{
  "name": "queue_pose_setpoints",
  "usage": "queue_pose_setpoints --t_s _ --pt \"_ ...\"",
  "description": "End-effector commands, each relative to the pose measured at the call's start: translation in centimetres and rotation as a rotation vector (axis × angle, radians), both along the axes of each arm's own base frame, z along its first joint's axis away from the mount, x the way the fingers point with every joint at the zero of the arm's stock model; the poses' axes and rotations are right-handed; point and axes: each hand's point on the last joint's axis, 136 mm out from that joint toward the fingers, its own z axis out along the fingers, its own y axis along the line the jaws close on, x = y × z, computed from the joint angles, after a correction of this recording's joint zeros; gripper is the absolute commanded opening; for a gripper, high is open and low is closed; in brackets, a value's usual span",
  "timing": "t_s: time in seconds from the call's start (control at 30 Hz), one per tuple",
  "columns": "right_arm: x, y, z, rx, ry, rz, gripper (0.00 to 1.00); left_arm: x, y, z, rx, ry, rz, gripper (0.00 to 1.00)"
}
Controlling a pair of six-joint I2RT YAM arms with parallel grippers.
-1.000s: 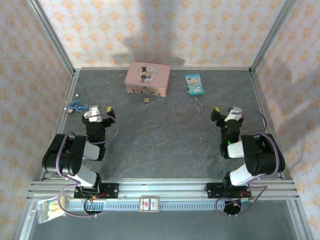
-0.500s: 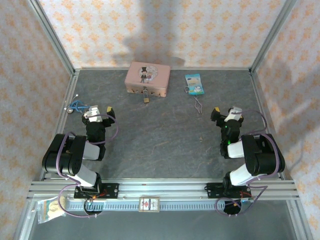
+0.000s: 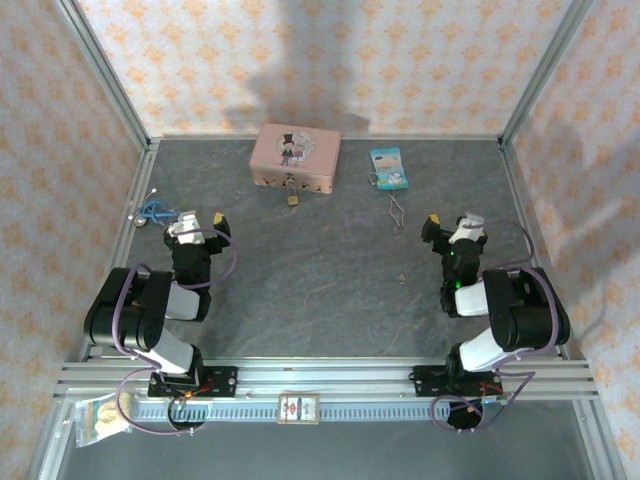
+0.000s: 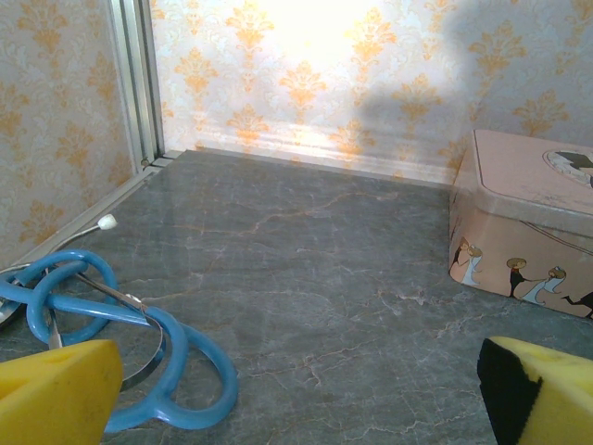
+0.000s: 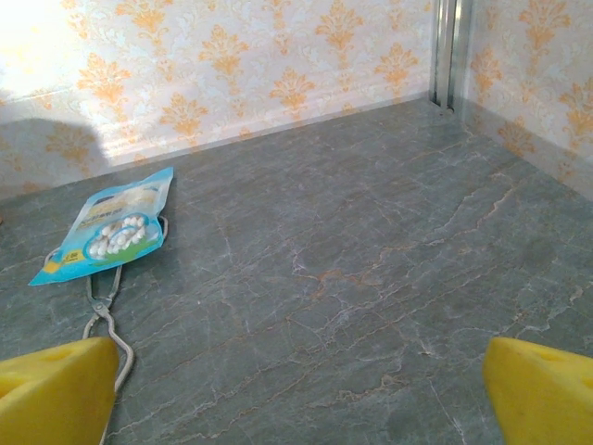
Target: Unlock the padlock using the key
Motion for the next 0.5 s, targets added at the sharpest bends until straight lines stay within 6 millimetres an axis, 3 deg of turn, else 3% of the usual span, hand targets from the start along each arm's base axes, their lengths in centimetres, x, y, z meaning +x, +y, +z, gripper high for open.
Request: queue_pose_setpoints --t_s 0.0,0.2,0.33,0.4,0.47 --pt "0.7 -0.4 2.4 -0.020 -0.026 -0.050 1.00 0.3 0.0 0.5 0.017 -0.011 -0.004 0.99" --pt "1.5 0.5 4.3 0.003 0.044 -0.063 1.00 -0.3 0.8 2.8 0.030 -0.001 0.111 0.99" --pt "1.9 3.0 3.7 0.129 0.179 -0.013 0.92 0.6 0.5 4.4 -0.099 0.063 0.144 0.99" --pt "1.6 4.9 2.5 0.210 0.297 0.013 0.89 1.4 -0.7 4.7 -0.233 0.115 0.105 0.99" --pt "1.2 6.7 2.0 0.241 0.398 0.054 0.85 2.1 -3.5 4.9 -0.310 0.155 -0.013 0.99"
